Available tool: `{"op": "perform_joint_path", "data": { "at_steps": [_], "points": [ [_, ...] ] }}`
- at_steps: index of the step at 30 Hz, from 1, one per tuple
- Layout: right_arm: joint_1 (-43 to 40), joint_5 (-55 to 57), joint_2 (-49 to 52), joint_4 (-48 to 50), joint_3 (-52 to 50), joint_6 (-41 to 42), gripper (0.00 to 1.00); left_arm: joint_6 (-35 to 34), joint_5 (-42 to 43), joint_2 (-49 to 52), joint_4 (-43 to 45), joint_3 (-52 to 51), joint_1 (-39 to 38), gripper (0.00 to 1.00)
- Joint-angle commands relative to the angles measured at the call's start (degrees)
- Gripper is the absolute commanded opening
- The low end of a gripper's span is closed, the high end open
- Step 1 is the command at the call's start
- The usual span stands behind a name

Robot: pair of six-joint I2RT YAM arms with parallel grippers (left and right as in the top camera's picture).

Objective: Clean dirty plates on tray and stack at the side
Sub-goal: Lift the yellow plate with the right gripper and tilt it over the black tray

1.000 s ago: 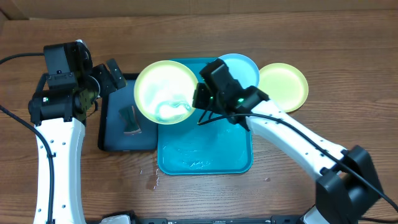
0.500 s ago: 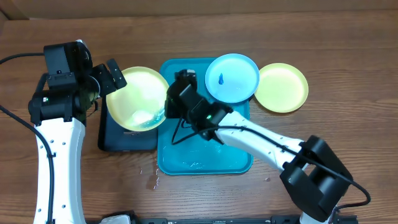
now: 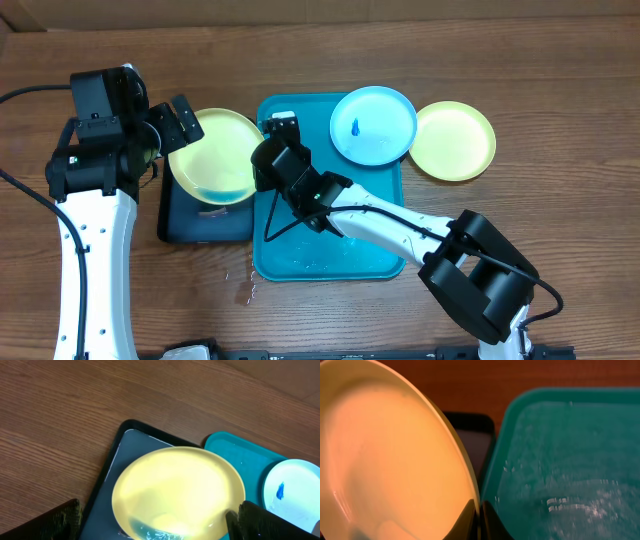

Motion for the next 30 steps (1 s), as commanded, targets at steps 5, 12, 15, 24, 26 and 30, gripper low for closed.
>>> {"op": "perform_joint_path", "data": {
  "at_steps": [5,12,15,24,26,30],
  "points": [
    [0.46,8.24,0.04,9.9,2.03,-16.02,0.04,-0.52,0.83,0.31,0.11,0.2,-0.04,1.0],
    [0.55,9.11,0.37,20.31,2.03,-29.0,0.04,-0.52,0.83,0.31,0.13,0.2,-0.04,1.0],
    [0.57,8.94,1.27,25.75,2.03,-33.05,0.04,-0.52,0.83,0.31,0.13,0.2,-0.04,1.0],
    [0.61,8.87,3.15,35.06,2.03,-49.24,0.04,-0.52,0.83,0.31,0.11,0.2,-0.04,1.0],
    [0.61,8.87,3.15,37.62,2.03,-52.37,0.04,-0.52,0.83,0.31,0.11,0.2,-0.04,1.0],
    [0.61,8.87,3.15,43.58,2.03,-55.15,0.04,-0.52,0.83,0.31,0.13,0.2,-0.07,1.0]
  ]
}}
